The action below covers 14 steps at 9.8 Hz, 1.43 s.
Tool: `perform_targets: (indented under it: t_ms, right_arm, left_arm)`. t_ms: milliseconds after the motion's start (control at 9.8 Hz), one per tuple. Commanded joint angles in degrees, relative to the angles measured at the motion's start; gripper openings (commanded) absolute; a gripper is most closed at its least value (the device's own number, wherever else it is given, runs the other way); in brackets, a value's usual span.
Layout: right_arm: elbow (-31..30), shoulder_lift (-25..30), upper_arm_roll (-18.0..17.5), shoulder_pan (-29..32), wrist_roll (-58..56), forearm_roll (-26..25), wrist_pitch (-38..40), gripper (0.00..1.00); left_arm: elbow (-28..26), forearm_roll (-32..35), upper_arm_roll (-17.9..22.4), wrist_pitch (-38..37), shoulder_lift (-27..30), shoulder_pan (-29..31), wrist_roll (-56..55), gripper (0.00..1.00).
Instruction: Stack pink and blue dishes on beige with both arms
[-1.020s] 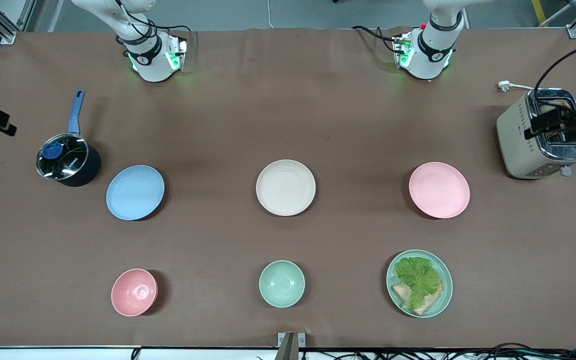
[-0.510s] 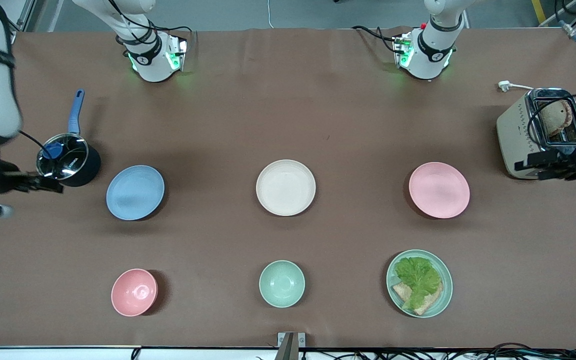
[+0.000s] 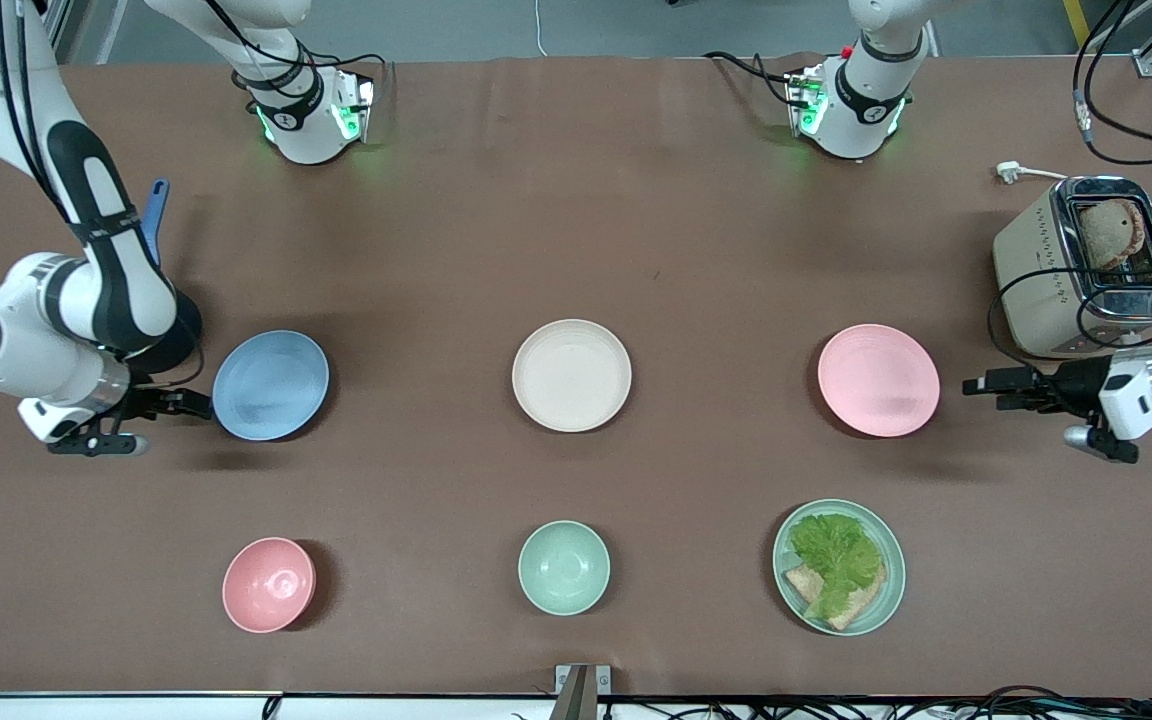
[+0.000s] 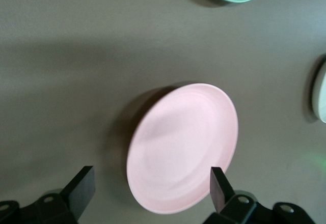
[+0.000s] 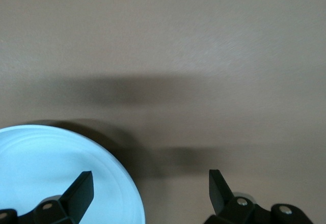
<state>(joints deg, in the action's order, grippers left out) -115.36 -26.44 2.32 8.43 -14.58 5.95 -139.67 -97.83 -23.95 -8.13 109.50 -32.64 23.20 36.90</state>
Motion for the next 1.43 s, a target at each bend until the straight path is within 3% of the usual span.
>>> perform_targets:
  t_ms: [0, 204, 408, 612, 918, 1020, 1327]
  right_arm:
    - [-3.1, 0.78, -1.35, 0.89, -4.73, 5.53, -1.13, 1.0]
    - [-4.6, 0.77, -1.35, 0.97, -10.53, 10.37, -1.13, 0.97]
    - [-5.04, 0.69, -1.35, 1.59, -14.85, 12.15, -0.78, 0.91]
    - [-5.57, 0.69, -1.35, 1.59, -15.91, 12.41, -0.77, 0.78]
    - [-5.57, 0.16, -1.27, 1.94, -17.32, 13.55, -0.86, 0.68]
    - [-5.57, 0.07, -1.35, 2.03, -17.93, 13.64, -1.04, 0.64]
    - [-5.57, -0.19, -1.26, 2.2, -19.43, 14.0, -1.13, 0.56]
  left_arm:
    - [-0.43, 0.91, -0.13, 1.76, -4.17, -0.52, 1.33, 0.81]
    - [-0.08, 1.62, -0.31, 2.03, -6.46, -0.96, 3.52, 0.66]
    - [-0.08, 4.24, -0.31, 2.82, -7.87, -1.05, 3.62, 0.6]
    - [-0.25, 5.49, -0.31, 3.08, -7.97, -1.84, 3.62, 0.49]
    - [-0.25, 5.75, -0.39, 3.08, -8.41, -1.84, 3.62, 0.06]
    - [-0.17, 5.75, -0.39, 3.34, -8.32, -1.84, 3.79, 0.0]
    - [0.1, 5.32, -1.88, 3.7, -5.79, -2.19, 2.05, 0.0]
